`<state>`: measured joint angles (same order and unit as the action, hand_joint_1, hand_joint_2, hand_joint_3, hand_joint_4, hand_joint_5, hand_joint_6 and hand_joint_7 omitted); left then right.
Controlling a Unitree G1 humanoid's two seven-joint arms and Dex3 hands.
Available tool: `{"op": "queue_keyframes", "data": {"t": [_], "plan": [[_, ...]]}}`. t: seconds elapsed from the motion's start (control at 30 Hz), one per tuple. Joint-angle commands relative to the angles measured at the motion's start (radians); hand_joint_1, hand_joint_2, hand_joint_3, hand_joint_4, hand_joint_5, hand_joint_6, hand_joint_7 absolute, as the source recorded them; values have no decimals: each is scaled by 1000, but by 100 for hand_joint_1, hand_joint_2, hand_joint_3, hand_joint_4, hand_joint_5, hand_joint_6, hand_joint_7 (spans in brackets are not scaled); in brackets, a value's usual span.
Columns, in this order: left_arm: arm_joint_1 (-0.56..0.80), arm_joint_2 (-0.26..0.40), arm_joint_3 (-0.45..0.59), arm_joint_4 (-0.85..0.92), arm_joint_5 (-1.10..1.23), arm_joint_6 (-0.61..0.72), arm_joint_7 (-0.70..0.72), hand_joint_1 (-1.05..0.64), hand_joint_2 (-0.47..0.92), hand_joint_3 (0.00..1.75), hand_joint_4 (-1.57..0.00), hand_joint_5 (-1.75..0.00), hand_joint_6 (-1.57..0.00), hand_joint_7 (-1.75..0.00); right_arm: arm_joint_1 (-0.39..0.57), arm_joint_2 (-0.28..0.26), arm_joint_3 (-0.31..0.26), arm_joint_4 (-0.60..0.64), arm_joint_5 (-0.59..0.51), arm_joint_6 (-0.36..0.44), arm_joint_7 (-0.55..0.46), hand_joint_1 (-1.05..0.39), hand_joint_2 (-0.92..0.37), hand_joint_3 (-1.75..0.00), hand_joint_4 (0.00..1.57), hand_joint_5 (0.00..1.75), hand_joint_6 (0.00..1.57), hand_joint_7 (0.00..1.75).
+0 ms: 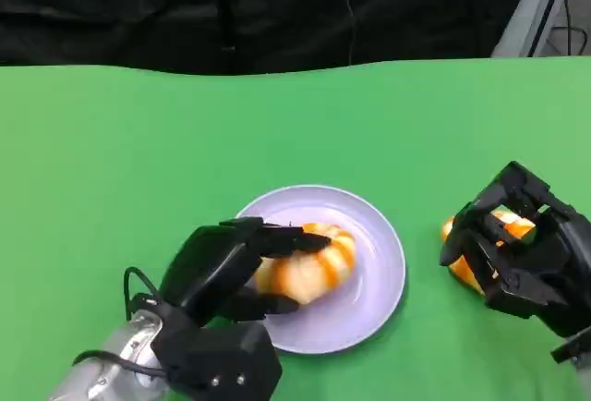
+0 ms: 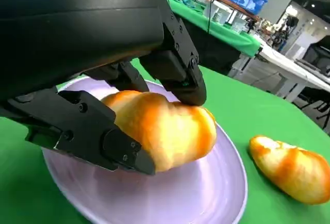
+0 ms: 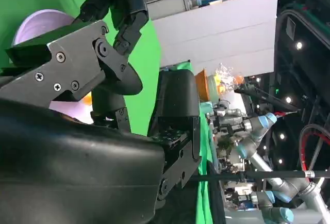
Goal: Grasp the bread from the table and place it into the plate.
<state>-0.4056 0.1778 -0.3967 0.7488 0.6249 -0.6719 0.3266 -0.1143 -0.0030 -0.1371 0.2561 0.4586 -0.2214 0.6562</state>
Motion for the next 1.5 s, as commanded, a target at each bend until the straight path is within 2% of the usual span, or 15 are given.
{"op": "queue_keyframes", "data": {"t": [0.03, 0.23, 0.47, 0.6, 0.83, 1.1, 1.5], "plan": [[-10, 24, 2, -13, 15, 5, 18, -35, 92, 8, -71, -2, -73, 0, 6, -8, -3, -11, 7, 7, -2, 7, -63, -116, 50, 175, 37, 161], [-9, 26, 6, -12, 10, 13, 14, -61, 92, 11, -61, 0, -56, 0, 3, -8, -4, -6, 6, 3, 0, 7, -63, -116, 49, 175, 37, 162], [-4, 28, 31, 3, -78, -15, -67, -87, 92, 36, -45, 0, -40, 0, 3, -7, -4, -7, 4, 3, -2, 9, -65, -115, 48, 175, 36, 162], [-3, 33, 41, 4, -105, -27, -102, -95, 92, 49, -37, 0, -32, 0, 2, -8, -6, -4, 8, 4, 2, 9, -65, -115, 46, 175, 36, 162], [15, 25, 67, 3, -125, -59, -90, -97, 92, 53, -35, 0, -28, 0, 0, -9, -9, 9, 8, -6, 12, 8, -65, -115, 47, 175, 36, 162], [43, 14, 138, 20, -174, -202, -3, -86, 92, 45, -48, -4, -34, -2, -5, -9, -9, 14, 4, -1, 9, 7, -63, -115, 50, 175, 36, 163], [142, 32, 233, -75, -308, -277, -83, -81, 92, 36, -53, -2, -40, -2, -6, -12, -10, 9, 6, 3, 10, 8, -63, -119, 50, 175, 36, 164]]}}
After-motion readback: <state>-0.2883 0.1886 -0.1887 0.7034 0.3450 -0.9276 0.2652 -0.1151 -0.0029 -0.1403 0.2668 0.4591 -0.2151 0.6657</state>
